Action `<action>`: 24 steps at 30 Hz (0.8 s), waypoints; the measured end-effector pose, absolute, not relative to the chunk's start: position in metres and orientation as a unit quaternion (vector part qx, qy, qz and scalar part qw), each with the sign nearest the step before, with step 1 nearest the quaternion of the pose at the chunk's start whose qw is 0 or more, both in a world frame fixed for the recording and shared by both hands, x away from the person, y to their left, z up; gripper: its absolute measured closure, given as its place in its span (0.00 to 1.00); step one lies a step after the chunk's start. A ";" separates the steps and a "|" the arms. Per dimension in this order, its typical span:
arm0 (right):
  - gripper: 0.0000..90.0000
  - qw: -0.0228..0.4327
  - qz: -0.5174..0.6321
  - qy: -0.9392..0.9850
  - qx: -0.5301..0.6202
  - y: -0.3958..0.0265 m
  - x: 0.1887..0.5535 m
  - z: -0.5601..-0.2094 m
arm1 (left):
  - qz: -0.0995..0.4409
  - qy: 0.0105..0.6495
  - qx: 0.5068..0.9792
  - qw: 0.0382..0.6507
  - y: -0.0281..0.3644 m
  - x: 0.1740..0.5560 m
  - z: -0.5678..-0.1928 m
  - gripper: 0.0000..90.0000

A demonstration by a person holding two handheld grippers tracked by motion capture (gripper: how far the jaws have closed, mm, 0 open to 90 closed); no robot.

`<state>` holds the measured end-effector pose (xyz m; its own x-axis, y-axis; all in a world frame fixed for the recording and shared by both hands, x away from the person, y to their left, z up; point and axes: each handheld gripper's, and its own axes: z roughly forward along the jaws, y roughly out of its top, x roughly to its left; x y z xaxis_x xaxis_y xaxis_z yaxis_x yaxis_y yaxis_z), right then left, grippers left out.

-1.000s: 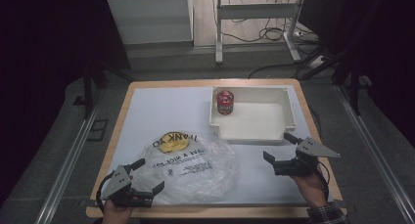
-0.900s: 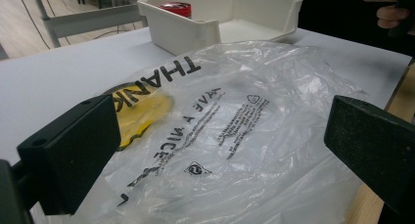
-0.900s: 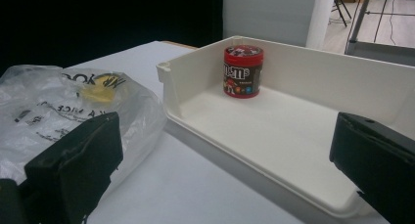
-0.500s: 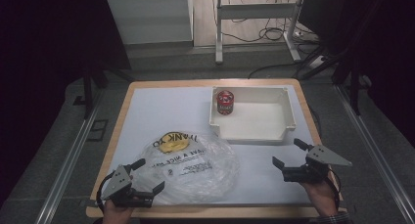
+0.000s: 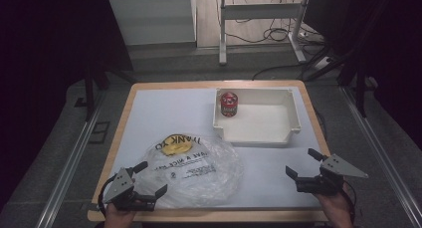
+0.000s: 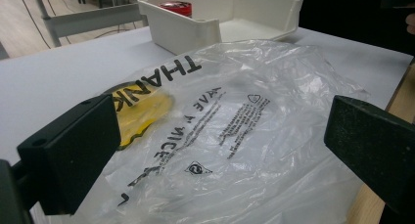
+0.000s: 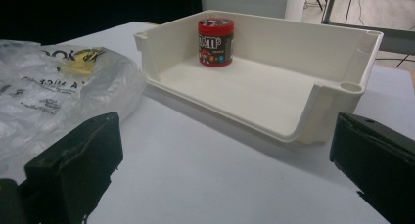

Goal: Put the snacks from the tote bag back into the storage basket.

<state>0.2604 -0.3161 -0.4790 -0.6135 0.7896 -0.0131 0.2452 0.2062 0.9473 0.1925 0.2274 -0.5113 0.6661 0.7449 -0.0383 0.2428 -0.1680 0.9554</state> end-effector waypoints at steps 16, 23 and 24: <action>0.00 0.240 0.479 0.758 0.374 -0.321 0.254 -0.495 | 0.229 0.339 0.729 0.549 0.228 0.192 -0.511 0.00; 0.00 0.231 0.461 0.771 0.373 -0.317 0.253 -0.499 | 0.229 0.339 0.729 0.549 0.228 0.192 -0.511 0.00; 0.00 0.232 0.459 0.773 0.372 -0.316 0.253 -0.499 | 0.229 0.339 0.729 0.549 0.228 0.193 -0.511 0.00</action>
